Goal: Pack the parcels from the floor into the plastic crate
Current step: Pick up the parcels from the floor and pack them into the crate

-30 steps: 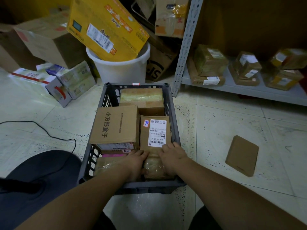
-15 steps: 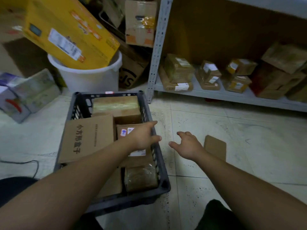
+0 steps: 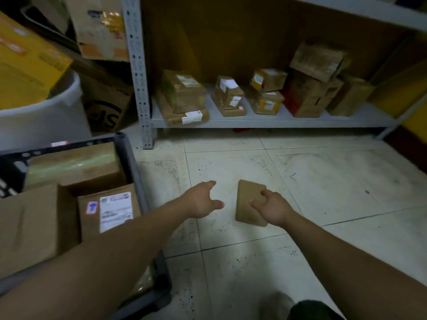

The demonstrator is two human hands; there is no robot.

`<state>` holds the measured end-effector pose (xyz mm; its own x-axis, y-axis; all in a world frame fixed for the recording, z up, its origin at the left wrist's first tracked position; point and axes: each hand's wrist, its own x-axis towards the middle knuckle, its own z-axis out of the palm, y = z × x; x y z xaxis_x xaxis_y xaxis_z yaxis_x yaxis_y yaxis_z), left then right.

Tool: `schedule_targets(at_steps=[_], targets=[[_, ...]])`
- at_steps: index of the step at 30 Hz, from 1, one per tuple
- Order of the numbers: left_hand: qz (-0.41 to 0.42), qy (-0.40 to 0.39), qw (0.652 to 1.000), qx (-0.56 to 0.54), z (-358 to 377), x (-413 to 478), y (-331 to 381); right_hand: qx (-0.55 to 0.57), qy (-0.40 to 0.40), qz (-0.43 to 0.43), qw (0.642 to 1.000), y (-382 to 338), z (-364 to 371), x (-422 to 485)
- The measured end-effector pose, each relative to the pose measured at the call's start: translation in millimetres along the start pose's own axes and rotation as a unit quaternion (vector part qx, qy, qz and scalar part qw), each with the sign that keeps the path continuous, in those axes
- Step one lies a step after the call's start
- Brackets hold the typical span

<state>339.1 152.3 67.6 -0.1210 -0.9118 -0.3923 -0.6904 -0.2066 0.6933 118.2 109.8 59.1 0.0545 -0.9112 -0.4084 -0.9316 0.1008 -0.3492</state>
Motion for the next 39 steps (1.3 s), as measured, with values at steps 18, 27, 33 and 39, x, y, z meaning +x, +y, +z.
schedule_targets(at_steps=[18, 27, 33, 39], targets=[[-0.199, -0.013, 0.977, -0.069, 166, 237, 13, 0.138, -0.096, 0.051, 0.985, 164, 66, 248], [-0.314, -0.026, 0.922, -0.226, 190, 256, 16, 0.237, -0.101, 0.137, 0.956, 155, 89, 267], [-0.251, 0.120, 0.909, -0.311, 133, 233, 12, 0.338, -0.064, 0.059, 0.937, 99, 63, 263], [-0.164, 0.235, 0.922, -0.261, 44, 175, 17, 0.399, 0.012, -0.091, 0.912, -1, 15, 223]])
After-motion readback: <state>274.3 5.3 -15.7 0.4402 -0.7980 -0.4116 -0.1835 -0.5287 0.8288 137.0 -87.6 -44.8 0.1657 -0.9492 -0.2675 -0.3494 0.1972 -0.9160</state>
